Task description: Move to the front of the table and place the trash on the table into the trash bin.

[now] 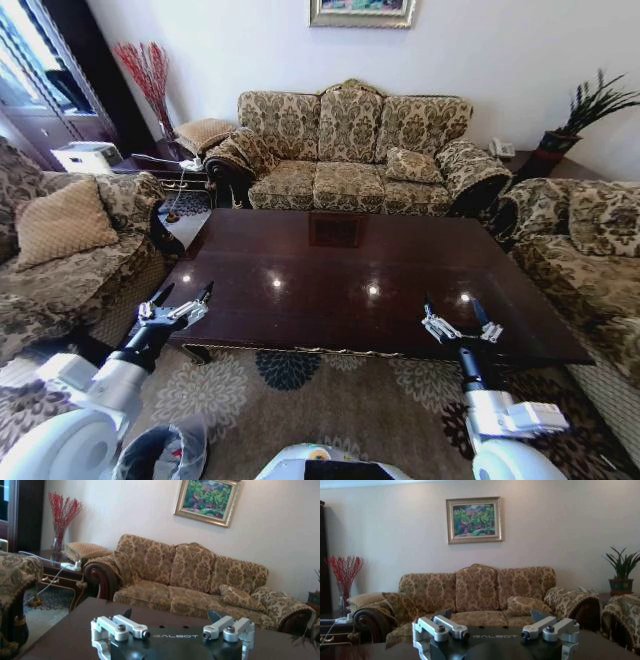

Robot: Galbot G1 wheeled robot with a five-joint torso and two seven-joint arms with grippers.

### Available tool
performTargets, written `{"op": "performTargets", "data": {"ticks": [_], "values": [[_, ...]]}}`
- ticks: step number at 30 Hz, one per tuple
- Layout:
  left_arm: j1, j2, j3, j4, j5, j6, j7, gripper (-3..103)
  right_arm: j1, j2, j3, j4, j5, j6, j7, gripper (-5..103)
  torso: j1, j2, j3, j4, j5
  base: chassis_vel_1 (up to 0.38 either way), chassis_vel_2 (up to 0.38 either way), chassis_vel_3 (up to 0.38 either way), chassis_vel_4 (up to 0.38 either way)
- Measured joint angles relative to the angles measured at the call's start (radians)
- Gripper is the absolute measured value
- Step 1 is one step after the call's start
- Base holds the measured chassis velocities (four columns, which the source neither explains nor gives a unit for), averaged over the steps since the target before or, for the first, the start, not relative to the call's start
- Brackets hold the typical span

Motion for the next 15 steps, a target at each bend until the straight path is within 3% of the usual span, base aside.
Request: {"op": "performTargets", "data": {"ticks": [15], "values": [[0.0, 0.0, 0.0, 0.0, 0.0, 0.0, 0.0, 100, 0.0, 0.0, 0.0, 0.0, 0.0, 0.0, 0.0, 100, 0.0, 0.0, 0.0, 0.0, 0.0, 0.0, 0.0, 0.0, 0.0]]}}
